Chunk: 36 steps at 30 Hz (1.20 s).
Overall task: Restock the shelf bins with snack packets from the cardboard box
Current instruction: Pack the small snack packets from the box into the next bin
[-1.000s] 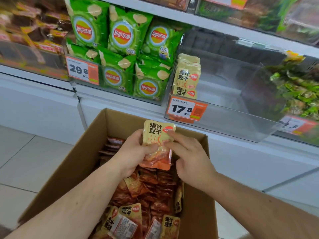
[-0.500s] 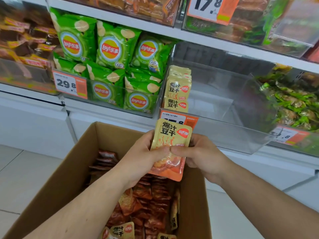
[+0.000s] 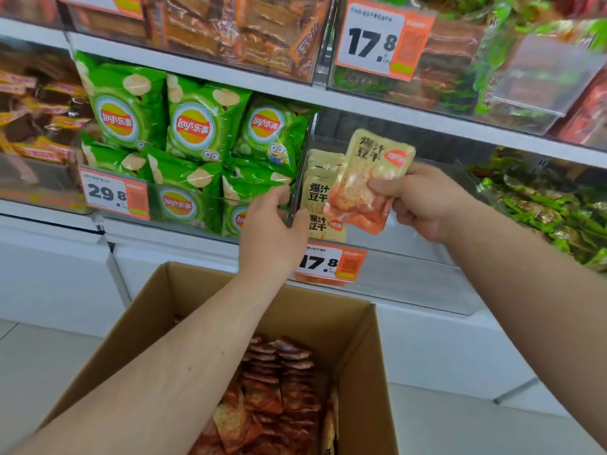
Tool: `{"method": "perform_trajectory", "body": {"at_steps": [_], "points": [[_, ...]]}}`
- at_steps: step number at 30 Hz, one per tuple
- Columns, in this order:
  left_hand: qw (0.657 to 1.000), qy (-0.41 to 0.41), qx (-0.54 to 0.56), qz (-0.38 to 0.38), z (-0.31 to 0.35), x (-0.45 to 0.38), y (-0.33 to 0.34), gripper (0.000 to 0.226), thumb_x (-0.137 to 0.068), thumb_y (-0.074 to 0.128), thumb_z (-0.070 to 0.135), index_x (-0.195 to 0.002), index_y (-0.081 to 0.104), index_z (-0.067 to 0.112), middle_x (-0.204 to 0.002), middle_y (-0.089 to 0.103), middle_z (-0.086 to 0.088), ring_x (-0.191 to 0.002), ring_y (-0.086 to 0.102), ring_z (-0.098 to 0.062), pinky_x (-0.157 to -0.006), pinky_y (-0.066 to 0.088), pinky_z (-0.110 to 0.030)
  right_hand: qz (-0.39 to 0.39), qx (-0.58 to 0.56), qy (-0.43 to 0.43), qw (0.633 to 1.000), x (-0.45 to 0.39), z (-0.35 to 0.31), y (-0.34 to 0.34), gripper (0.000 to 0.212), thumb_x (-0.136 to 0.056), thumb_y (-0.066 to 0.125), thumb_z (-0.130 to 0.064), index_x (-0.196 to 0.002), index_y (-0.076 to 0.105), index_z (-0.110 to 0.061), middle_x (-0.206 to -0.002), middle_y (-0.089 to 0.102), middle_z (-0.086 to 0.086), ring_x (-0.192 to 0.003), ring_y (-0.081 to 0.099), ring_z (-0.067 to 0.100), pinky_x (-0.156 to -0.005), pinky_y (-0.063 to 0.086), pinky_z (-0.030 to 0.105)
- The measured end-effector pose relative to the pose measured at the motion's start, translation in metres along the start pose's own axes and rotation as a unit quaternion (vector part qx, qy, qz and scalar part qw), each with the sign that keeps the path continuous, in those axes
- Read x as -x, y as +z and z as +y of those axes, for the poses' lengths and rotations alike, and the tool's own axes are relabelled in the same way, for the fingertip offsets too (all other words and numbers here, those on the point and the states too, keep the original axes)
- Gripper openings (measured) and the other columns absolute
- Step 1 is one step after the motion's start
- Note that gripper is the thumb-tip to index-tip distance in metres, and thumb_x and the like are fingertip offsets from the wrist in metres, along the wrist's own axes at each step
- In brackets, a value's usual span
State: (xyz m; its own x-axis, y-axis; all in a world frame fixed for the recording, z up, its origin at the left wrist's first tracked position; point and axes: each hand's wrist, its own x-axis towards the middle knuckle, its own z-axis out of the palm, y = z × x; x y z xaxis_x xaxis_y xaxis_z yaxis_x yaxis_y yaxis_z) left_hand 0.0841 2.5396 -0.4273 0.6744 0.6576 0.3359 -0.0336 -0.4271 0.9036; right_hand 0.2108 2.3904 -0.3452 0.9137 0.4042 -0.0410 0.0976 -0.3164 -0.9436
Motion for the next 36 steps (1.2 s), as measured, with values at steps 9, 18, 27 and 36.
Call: {"method": "perform_trajectory", "body": {"at_steps": [9, 18, 27, 36], "points": [[0.999, 0.035, -0.025, 0.001, -0.008, -0.001, 0.005, 0.04, -0.092, 0.053, 0.007, -0.12, 0.069, 0.031, -0.107, 0.071, 0.012, -0.096, 0.065, -0.013, -0.083, 0.056, -0.039, -0.181, 0.013, 0.231, 0.956, -0.051, 0.058, 0.027, 0.031, -0.082, 0.072, -0.011, -0.113, 0.069, -0.013, -0.127, 0.066, 0.009, -0.1, 0.051, 0.017, -0.087, 0.037, 0.025], [0.998, 0.05, -0.033, 0.016, -0.012, 0.001, 0.008, 0.042, -0.092, 0.053, 0.007, -0.124, 0.067, 0.03, -0.112, 0.07, 0.007, -0.098, 0.064, -0.014, -0.082, 0.055, -0.039, -0.158, 0.126, 0.17, 0.965, -0.042, 0.052, 0.038, 0.027, -0.085, 0.072, -0.008, -0.113, 0.068, -0.009, -0.112, 0.073, 0.011, -0.118, 0.062, 0.033, -0.108, 0.044, 0.047], [0.998, 0.047, -0.052, 0.003, -0.016, -0.002, 0.008, 0.043, -0.092, 0.055, 0.01, -0.129, 0.064, 0.03, -0.114, 0.069, 0.01, -0.099, 0.062, -0.009, -0.081, 0.05, -0.026, 0.022, 0.207, 0.025, 0.978, -0.051, 0.05, 0.057, 0.064, -0.069, 0.087, -0.009, -0.114, 0.041, -0.011, -0.104, 0.063, 0.007, -0.095, 0.063, 0.024, -0.077, 0.056, 0.04], [0.997, 0.056, -0.048, 0.012, -0.018, -0.002, 0.01, 0.042, -0.091, 0.056, 0.009, -0.125, 0.065, 0.032, -0.111, 0.07, 0.007, -0.098, 0.063, -0.015, -0.083, 0.055, -0.041, -0.078, 0.253, 0.074, 0.962, -0.041, 0.044, 0.068, 0.041, -0.064, 0.091, -0.026, -0.096, 0.067, -0.018, -0.085, 0.072, 0.0, -0.071, 0.067, 0.011, -0.054, 0.047, 0.023]]}}
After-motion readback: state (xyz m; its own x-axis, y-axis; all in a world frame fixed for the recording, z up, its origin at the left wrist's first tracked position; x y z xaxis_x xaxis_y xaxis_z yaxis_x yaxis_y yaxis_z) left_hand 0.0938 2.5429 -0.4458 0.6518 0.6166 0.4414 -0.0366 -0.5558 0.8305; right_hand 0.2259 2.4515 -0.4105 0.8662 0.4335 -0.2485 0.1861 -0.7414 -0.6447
